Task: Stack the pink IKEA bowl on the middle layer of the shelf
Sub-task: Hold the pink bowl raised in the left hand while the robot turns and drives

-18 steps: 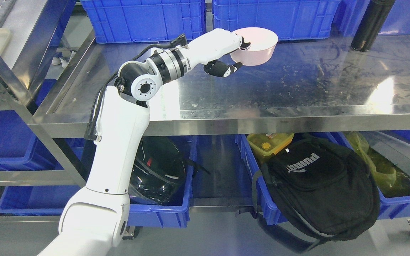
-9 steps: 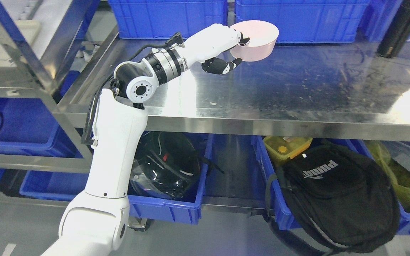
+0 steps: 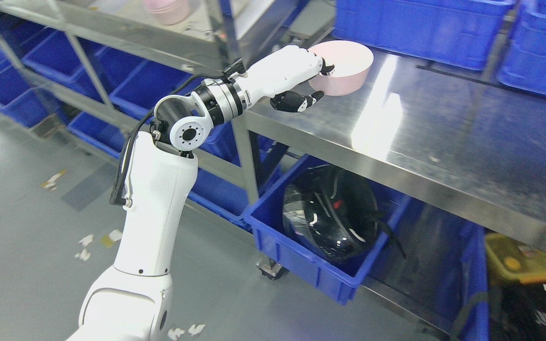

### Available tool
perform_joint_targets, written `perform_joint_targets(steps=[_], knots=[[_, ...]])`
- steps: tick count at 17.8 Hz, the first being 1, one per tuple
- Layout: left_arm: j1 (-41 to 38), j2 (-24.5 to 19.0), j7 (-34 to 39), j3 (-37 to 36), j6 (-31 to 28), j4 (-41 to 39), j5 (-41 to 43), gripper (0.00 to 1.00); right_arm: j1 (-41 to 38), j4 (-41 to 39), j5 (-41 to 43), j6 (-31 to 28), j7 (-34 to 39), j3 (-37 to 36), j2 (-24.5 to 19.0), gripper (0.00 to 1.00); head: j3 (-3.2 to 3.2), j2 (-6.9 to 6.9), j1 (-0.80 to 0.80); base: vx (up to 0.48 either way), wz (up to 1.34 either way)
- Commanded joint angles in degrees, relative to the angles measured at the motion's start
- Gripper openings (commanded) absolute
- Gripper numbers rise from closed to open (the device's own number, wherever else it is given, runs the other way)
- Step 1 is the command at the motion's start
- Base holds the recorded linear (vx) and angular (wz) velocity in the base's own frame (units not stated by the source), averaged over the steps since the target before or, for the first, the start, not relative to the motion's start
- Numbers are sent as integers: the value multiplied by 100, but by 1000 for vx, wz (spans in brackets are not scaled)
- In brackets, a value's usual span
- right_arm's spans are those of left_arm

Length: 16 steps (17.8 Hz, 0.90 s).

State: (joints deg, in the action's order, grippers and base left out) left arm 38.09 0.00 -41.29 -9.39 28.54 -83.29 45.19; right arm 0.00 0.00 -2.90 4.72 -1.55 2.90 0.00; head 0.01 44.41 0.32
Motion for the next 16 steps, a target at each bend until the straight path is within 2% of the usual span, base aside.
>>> perform_joint_targets(steps=[1, 16], knots=[[-100, -100, -2, -71, 11, -179, -2, 4, -123, -100, 0, 3, 5, 0, 100, 100, 0, 0, 0, 46, 1171], [-197, -100, -2, 43, -15, -355, 16, 6, -123, -100, 0, 3, 5, 0, 100, 100, 0, 3, 0, 37, 717]])
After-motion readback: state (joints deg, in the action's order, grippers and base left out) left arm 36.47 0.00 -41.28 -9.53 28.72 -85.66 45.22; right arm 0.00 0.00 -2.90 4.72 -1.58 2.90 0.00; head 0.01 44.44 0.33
